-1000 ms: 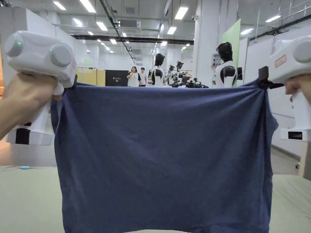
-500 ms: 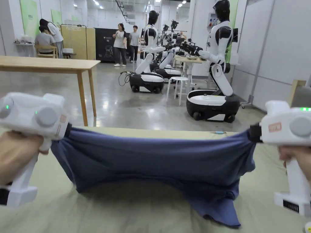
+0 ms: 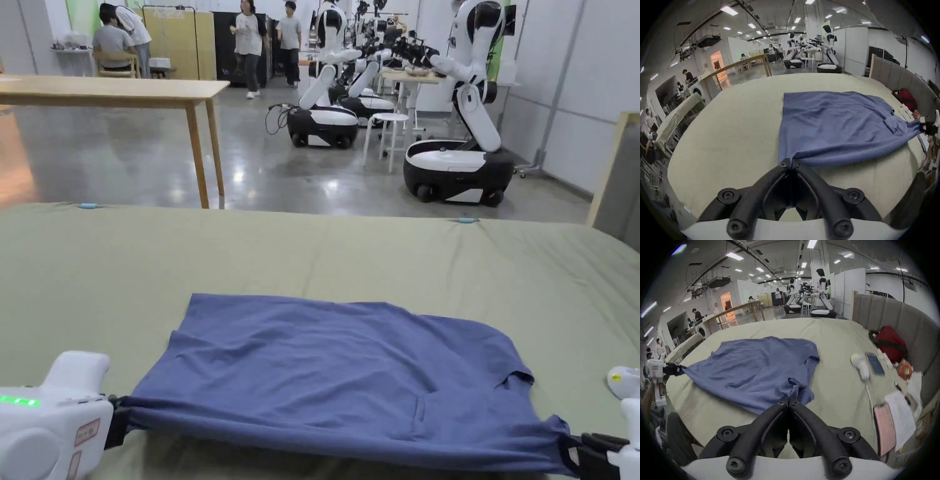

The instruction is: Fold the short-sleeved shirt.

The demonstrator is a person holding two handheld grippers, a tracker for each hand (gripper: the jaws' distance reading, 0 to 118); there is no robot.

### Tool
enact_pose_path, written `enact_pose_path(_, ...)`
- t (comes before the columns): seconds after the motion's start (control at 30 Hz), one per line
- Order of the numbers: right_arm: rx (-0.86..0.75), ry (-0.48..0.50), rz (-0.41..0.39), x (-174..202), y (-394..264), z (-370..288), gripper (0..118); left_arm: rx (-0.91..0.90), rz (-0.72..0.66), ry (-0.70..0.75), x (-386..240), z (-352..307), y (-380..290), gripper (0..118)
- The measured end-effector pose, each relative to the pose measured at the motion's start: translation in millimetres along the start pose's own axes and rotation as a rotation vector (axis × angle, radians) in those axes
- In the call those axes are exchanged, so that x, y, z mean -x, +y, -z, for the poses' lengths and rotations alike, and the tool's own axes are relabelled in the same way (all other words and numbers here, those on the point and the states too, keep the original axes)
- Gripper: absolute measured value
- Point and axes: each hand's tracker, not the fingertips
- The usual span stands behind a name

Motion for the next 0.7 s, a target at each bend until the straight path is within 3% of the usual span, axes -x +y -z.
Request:
enact_pose_path(0.27, 0.009, 0.018, 0.029, -3.9, -46.3, -36.6, 0, 0.015, -0.017, -0.033, 2.6, -41.4, -47.5, 0)
enact_pose_path(0.5, 0.06, 0.022, 0.061, -13.5, -63.7, -24.6, 2, 0.063, 0.015, -0.05, -4.7, -38.5, -66.8, 0)
enact_pose_path(0.53, 0.064, 0.025, 0.069, -14.5, -64.7, -21.7, 15, 0.075, 0.021, -0.047, -6.2, -34.4, -68.9, 3)
enact_pose_path(0.57, 0.073, 0.022, 0.08, -14.5, -65.3, -20.2, 47, 0.078, 0.022, -0.049, -6.1, -31.0, -70.5, 18)
enact_pose_path(0.6, 0.073, 0.006, 0.089, -14.1, -66.5, -19.3, 92, 0.083, 0.022, -0.054, -5.3, -27.9, -72.3, 55)
enact_pose_path(0.63, 0.079, -0.002, 0.093, -13.6, -67.1, -17.4, 118, 0.094, 0.011, -0.06, -4.9, -26.3, -74.6, 110)
enact_pose_path(0.67, 0.087, 0.001, 0.096, -13.1, -67.5, -18.1, 117, 0.124, -0.007, -0.064, -3.1, -22.1, -76.6, 114)
enact_pose_path(0.7, 0.043, 0.017, 0.114, -14.7, -71.4, -22.9, 117, 0.116, -0.029, -0.06, -1.5, -25.0, -79.6, 109)
